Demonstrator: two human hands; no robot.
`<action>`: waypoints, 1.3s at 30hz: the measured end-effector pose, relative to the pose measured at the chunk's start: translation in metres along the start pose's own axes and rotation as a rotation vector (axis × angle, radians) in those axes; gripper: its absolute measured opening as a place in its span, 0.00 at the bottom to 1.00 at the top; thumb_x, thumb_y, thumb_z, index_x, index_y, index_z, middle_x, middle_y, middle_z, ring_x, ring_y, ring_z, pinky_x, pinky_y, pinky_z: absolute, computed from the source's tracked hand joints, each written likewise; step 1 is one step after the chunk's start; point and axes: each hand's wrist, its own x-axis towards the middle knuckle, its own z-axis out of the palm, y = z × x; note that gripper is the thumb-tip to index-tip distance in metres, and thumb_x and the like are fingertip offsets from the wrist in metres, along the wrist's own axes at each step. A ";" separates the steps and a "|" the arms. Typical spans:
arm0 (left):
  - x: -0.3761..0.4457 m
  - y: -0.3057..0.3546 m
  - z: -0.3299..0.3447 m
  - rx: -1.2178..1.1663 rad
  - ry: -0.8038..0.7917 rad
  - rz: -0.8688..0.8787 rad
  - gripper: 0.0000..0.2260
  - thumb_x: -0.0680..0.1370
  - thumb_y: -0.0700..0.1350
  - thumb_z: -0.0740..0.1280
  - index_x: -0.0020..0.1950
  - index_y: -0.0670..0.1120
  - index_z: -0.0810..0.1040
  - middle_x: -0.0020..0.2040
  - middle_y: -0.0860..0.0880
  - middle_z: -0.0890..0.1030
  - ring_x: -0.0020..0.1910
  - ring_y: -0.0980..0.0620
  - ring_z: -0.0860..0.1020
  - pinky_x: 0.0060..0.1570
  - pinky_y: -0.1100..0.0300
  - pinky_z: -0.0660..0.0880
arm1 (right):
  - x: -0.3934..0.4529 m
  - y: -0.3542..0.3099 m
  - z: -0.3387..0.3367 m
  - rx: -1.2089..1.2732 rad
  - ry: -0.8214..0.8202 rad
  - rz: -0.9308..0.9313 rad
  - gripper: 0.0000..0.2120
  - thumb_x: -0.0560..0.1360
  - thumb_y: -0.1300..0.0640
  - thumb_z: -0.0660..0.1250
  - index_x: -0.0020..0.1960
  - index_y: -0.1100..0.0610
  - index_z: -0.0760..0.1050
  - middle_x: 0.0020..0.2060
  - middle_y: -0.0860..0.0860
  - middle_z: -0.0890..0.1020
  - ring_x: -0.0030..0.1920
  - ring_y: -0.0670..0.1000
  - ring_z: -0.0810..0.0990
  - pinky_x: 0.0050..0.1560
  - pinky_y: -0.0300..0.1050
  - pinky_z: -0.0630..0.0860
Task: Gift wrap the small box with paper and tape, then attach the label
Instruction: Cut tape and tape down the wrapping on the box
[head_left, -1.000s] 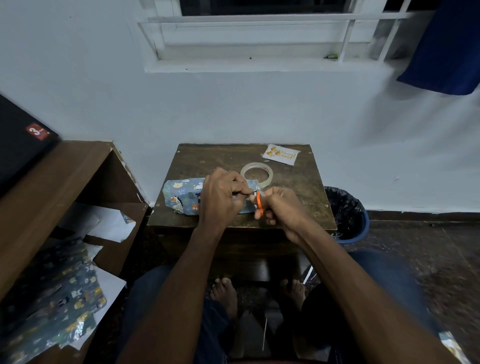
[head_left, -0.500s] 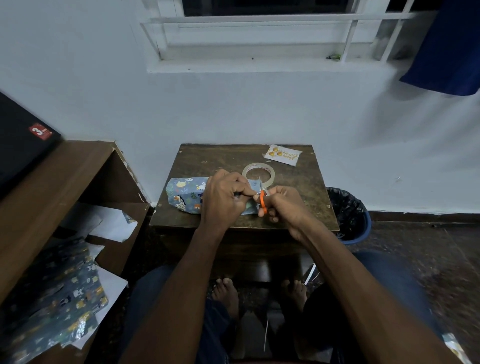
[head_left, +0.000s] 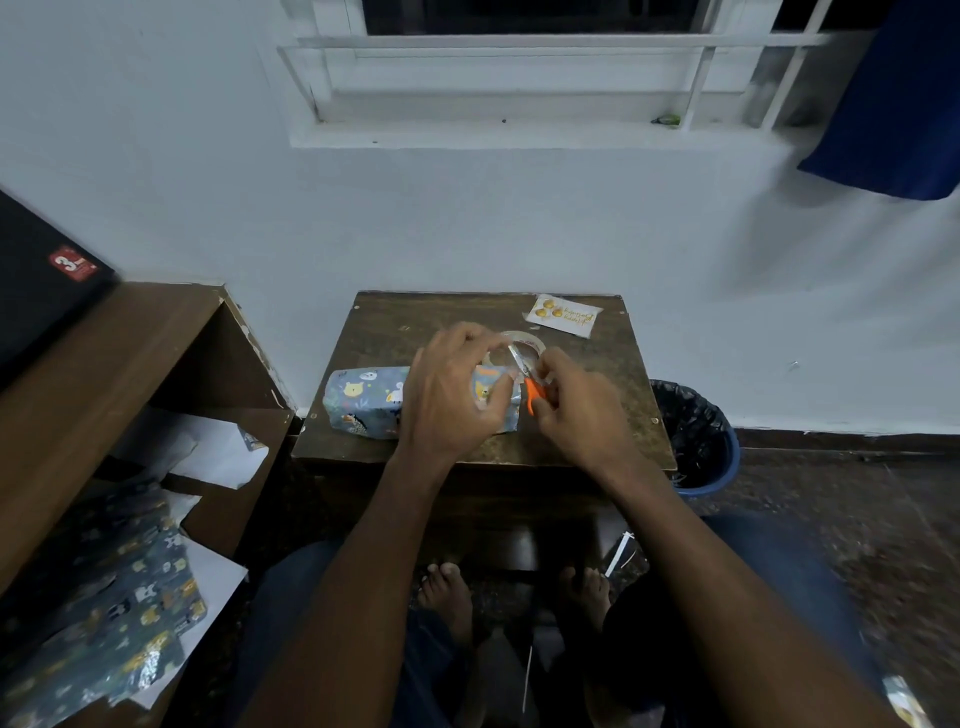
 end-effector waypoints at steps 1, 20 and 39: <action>0.002 0.000 0.000 0.001 -0.003 -0.007 0.16 0.77 0.51 0.73 0.65 0.51 0.82 0.60 0.53 0.78 0.58 0.51 0.77 0.57 0.48 0.75 | 0.001 0.000 -0.001 -0.022 -0.009 -0.015 0.10 0.77 0.58 0.71 0.54 0.50 0.72 0.39 0.47 0.82 0.40 0.51 0.80 0.41 0.46 0.76; 0.040 -0.006 0.020 0.040 -0.004 -0.226 0.04 0.79 0.50 0.75 0.50 0.54 0.89 0.48 0.56 0.85 0.50 0.52 0.79 0.47 0.52 0.77 | 0.047 0.011 0.001 -0.264 -0.053 -0.085 0.09 0.77 0.61 0.70 0.57 0.54 0.79 0.47 0.55 0.85 0.49 0.59 0.82 0.43 0.49 0.74; 0.143 -0.032 0.064 0.225 -0.426 -0.443 0.08 0.80 0.41 0.72 0.58 0.47 0.87 0.53 0.48 0.87 0.54 0.49 0.83 0.42 0.59 0.71 | 0.088 0.023 0.014 -0.241 -0.092 0.095 0.06 0.79 0.56 0.69 0.54 0.56 0.83 0.47 0.56 0.86 0.47 0.57 0.83 0.42 0.48 0.76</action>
